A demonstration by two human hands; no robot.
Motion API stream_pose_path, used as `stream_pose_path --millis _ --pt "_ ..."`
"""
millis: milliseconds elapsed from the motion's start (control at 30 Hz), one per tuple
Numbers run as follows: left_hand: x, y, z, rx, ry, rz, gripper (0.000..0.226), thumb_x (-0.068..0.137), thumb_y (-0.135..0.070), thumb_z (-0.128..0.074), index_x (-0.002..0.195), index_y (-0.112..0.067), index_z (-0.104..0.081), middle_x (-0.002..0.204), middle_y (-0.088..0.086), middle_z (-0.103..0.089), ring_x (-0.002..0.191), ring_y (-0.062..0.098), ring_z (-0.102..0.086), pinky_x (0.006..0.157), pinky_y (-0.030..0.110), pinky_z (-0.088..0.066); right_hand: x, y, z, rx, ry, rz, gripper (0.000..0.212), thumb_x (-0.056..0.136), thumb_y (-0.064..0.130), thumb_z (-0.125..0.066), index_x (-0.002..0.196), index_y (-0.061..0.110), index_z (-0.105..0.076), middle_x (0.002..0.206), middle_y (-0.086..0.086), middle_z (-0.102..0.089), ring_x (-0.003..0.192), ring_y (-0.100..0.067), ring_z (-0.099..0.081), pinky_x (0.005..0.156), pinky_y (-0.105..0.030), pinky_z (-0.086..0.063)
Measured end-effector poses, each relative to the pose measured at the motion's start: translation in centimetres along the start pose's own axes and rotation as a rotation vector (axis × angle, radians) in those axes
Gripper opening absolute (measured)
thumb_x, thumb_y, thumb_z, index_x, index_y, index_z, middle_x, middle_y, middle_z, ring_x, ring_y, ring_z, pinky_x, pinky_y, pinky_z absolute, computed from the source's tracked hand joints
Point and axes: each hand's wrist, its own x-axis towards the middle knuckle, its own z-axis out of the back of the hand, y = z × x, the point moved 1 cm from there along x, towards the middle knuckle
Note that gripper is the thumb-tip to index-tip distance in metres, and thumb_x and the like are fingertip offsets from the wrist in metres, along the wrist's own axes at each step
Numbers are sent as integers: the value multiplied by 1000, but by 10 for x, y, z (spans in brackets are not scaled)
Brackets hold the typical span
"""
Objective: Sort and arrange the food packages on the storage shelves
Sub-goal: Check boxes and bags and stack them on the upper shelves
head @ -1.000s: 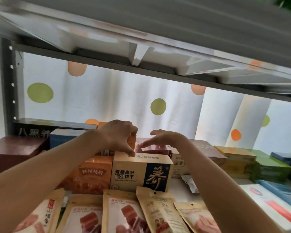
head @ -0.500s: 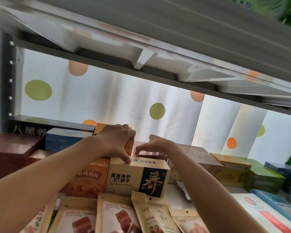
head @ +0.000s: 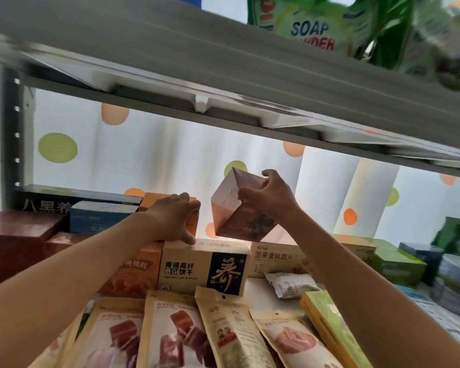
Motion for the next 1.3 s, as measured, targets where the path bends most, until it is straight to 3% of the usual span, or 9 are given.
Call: stream_pose_path --millis 200,433,633,733,867,1033,1100,1200,1300 --pt "-8 -33 19 -62 27 71 48 84 -43 -71 125 -23 -54 126 0 -51 106 19 -52 88 34 -48 -47 -22 60 162 -86 -28 89 72 48 -80 146 18 -41 124 3 -56 102 -16 -56 83 -28 -45" --pt "-38 -139 41 -806 -251 58 47 87 -31 -74 126 -20 -50 117 -5 -59 104 19 -60 82 32 -50 -111 -61 111 419 -192 -131 80 69 43 -79 140 21 -49 112 10 -60 98 -10 -62 85 -33 -57" --pt "-73 -197 30 -1384 -171 197 32 92 -25 -68 120 -16 -55 112 3 -65 99 19 -66 73 37 -58 -165 -89 120 701 -251 -263 78 53 49 -74 125 24 -60 117 3 -67 101 -17 -64 77 -35 -57" --pt "-103 -219 28 -1431 -180 133 34 92 -26 -69 122 -18 -56 116 -2 -67 102 17 -67 69 28 -55 -196 -97 122 783 -245 -315 74 55 53 -71 123 24 -61 115 0 -68 102 -19 -66 72 -33 -58" --pt "-146 -236 25 -1418 -183 46 55 78 -41 -77 126 -23 -58 123 -9 -64 110 13 -64 91 33 -56 -244 -95 128 903 -260 -421 62 64 51 -69 118 22 -63 113 -2 -69 107 -25 -64 74 -36 -60" --pt "-198 -252 17 -1505 -243 -99 54 72 -40 -77 121 -21 -64 117 -13 -69 111 8 -66 89 26 -55 -309 -75 138 993 -282 -470 15 90 39 -61 97 29 -68 102 3 -71 107 -28 -64 80 -43 -60" --pt "-219 -256 15 -1535 -300 -102 46 80 -29 -76 122 -18 -64 112 -17 -69 102 -2 -67 77 15 -54 -333 -63 138 978 -292 -429 15 92 44 -60 95 33 -70 98 6 -73 109 -27 -64 90 -47 -58" --pt "-262 -251 5 -1565 -379 -18 35 86 -27 -74 118 -20 -63 113 -13 -68 102 0 -67 79 29 -59 -375 -44 124 910 -286 -378 17 86 59 -60 93 48 -72 95 21 -73 110 -20 -63 87 -46 -58" --pt "-305 -243 -8 -1692 -464 110 27 87 -24 -73 111 -18 -61 111 -3 -67 98 7 -68 76 28 -60 -411 -32 106 926 -415 -432 24 91 54 -65 103 36 -73 97 19 -75 108 -16 -66 86 -41 -57"
